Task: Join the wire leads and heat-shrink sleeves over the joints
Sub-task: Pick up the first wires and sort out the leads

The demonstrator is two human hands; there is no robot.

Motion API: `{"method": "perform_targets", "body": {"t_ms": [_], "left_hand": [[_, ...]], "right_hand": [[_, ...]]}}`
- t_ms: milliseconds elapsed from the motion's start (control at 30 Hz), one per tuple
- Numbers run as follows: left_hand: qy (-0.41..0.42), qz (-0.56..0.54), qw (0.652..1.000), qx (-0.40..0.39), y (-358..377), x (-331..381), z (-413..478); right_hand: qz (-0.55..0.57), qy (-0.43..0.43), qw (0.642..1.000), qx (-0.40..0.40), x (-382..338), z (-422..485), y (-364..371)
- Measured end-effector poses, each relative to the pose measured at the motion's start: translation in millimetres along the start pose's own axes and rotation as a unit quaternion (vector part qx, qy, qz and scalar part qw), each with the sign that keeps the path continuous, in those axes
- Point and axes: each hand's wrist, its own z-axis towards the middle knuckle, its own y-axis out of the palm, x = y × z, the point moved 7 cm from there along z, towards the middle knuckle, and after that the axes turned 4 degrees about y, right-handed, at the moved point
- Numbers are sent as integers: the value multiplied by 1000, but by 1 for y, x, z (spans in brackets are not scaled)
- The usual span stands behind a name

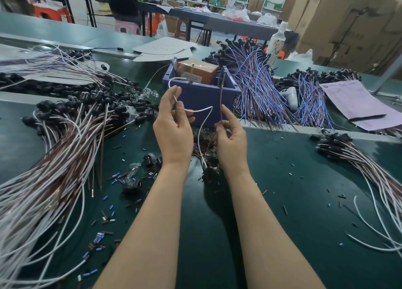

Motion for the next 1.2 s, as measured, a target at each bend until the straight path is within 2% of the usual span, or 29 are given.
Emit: {"method": "perform_targets", "body": {"t_ms": [200, 433, 1200], "left_hand": [[9, 4, 1000, -4, 1, 2, 0], [58, 30, 998, -21, 6, 12, -5], [10, 22, 1000, -3, 1, 1, 0]], "right_hand": [[0, 2, 1000, 3, 0, 1, 0], [-2, 8, 1000, 7, 0, 1, -1], [-4, -6, 1000, 9, 0, 1, 0]]}}
